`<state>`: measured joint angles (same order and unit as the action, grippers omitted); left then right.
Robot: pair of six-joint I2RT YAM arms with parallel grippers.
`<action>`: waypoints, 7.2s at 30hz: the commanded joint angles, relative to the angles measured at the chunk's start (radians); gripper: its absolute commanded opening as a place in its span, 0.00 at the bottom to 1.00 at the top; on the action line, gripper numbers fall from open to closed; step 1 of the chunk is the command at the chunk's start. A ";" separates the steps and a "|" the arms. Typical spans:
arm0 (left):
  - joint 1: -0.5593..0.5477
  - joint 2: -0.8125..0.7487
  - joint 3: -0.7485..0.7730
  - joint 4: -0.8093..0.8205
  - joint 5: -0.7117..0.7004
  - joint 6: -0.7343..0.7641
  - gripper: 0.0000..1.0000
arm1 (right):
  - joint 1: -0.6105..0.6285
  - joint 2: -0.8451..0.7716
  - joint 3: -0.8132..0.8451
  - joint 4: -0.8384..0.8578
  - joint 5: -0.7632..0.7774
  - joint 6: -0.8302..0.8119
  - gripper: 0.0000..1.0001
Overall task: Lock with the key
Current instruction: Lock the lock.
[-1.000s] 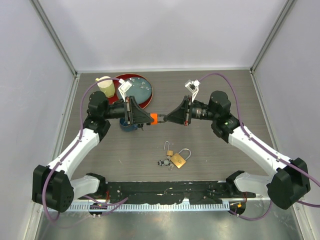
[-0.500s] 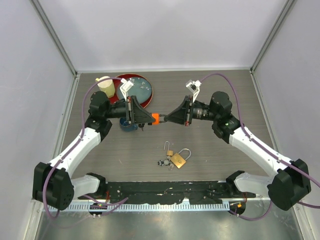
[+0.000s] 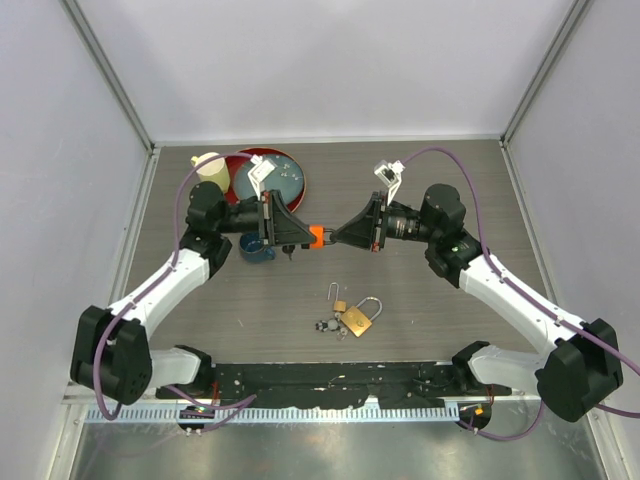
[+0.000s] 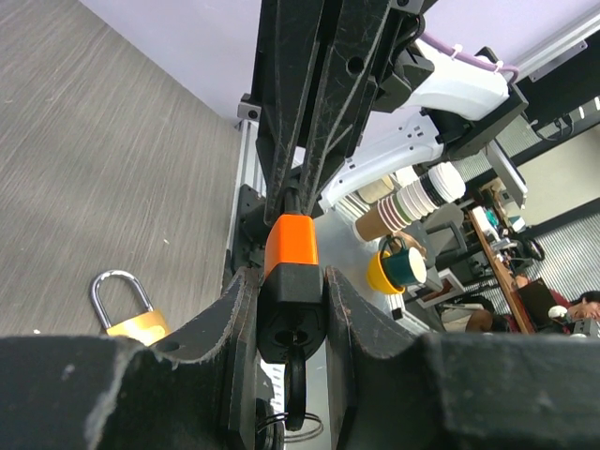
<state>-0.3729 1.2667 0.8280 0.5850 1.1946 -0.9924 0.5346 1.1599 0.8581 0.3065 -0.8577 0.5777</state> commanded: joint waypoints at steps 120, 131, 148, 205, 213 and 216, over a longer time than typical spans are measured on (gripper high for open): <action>-0.161 -0.087 0.172 -0.597 -0.168 0.562 0.63 | 0.047 0.099 0.366 -0.280 -0.075 -0.190 0.02; -0.170 -0.104 0.091 -0.364 -0.228 0.422 0.00 | 0.045 0.038 0.299 -0.158 0.083 -0.096 0.36; -0.169 -0.153 -0.047 0.107 -0.388 0.218 0.00 | 0.041 0.012 0.119 0.209 0.207 0.149 0.77; 0.000 -0.296 -0.136 -0.044 -0.288 0.224 0.77 | 0.047 0.034 0.179 0.160 0.223 0.131 0.01; -0.003 -0.310 -0.262 0.160 -0.303 0.140 0.83 | 0.048 0.021 0.180 0.166 0.220 0.134 0.01; -0.027 -0.279 -0.267 0.212 -0.314 0.126 0.83 | 0.048 0.017 0.177 0.164 0.221 0.132 0.01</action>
<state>-0.3813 0.9703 0.5591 0.6411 0.8902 -0.8383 0.5804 1.2343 0.9905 0.3817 -0.6479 0.6952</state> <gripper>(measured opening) 0.829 0.105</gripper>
